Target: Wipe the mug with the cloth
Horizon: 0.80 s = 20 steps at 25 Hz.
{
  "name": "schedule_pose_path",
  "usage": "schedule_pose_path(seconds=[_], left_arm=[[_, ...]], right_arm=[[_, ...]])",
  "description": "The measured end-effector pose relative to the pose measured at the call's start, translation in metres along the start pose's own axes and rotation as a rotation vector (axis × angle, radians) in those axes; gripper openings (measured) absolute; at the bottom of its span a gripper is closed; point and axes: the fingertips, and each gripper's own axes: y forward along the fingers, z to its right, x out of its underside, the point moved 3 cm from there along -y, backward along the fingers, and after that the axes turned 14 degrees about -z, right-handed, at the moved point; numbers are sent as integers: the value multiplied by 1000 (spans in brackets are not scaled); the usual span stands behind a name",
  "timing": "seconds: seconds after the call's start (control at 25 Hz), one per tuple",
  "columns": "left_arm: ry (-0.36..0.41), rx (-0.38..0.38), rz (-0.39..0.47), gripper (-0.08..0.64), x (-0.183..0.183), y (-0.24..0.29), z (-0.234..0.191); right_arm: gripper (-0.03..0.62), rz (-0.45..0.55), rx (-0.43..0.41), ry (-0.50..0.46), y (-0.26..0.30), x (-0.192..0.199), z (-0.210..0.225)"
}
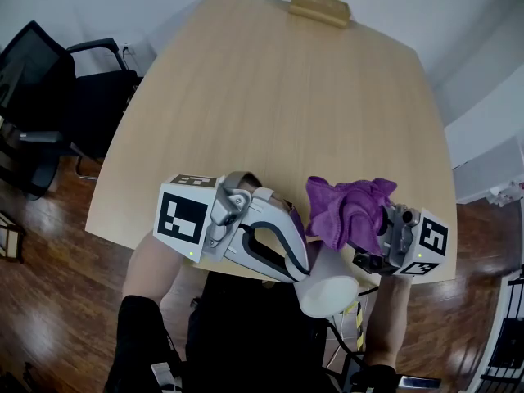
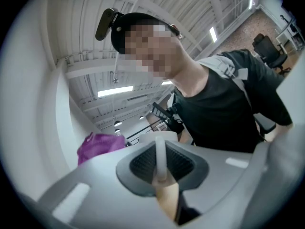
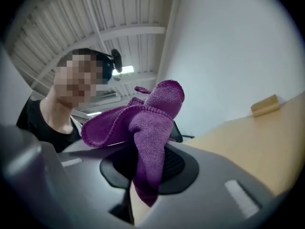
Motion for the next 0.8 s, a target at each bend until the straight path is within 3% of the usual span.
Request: schedule_pose_path(seconds=[0.16, 0.24, 0.32, 0.4, 0.6, 0.68, 0.8], left_arm=[[-10, 19, 8, 64, 2, 0, 1], [-12, 25, 8, 64, 4, 0, 2], [-11, 26, 13, 64, 3, 0, 3], [-10, 23, 26, 64, 1, -1, 3], [-8, 2, 82, 64, -5, -5, -1], [-16, -23, 124, 64, -10, -11, -8], [-53, -119, 209, 66, -14, -29, -25]], right_arm=[[83, 192, -236, -82, -13, -58, -51], [83, 156, -323, -139, -5, -62, -70], [83, 60, -353, -140, 11, -50, -74], [83, -8, -339, -81, 23, -37, -64], [83, 4, -264, 13, 21, -7, -25], [83, -11, -194, 84, 21, 9, -6], [83, 16, -1, 258, 12, 32, 32]])
